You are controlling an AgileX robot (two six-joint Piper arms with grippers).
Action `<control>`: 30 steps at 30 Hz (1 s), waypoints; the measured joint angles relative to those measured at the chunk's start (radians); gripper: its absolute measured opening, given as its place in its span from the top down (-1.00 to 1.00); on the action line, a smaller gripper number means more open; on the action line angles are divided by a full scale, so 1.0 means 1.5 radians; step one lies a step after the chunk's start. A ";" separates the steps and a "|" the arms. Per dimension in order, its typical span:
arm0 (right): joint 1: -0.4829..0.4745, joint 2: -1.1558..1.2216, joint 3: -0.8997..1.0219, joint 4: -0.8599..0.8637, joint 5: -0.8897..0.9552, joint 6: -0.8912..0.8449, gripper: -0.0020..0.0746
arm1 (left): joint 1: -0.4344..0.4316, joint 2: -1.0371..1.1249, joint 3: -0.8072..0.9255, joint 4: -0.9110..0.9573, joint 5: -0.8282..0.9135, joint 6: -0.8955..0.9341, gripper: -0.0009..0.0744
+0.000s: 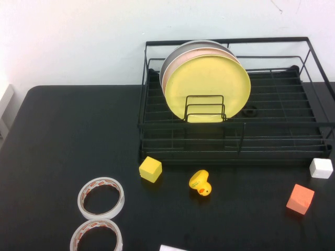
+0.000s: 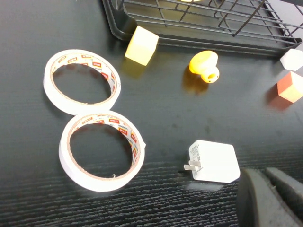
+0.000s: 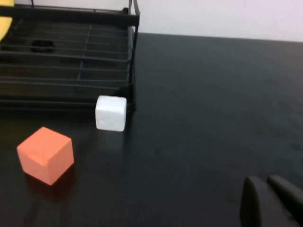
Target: Place plate on rack
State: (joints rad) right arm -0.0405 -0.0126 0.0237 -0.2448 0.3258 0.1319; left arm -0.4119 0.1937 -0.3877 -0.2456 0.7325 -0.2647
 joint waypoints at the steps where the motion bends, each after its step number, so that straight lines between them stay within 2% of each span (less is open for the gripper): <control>1: 0.000 0.000 0.000 0.000 0.003 0.003 0.92 | 0.000 0.000 0.000 0.000 0.000 0.000 0.98; 30: 0.000 0.000 -0.003 0.000 0.015 0.027 0.92 | 0.000 0.000 0.010 0.020 -0.017 0.000 0.98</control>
State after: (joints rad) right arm -0.0405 -0.0126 0.0195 -0.2448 0.3476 0.1722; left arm -0.4119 0.1937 -0.3731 -0.2159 0.7070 -0.2647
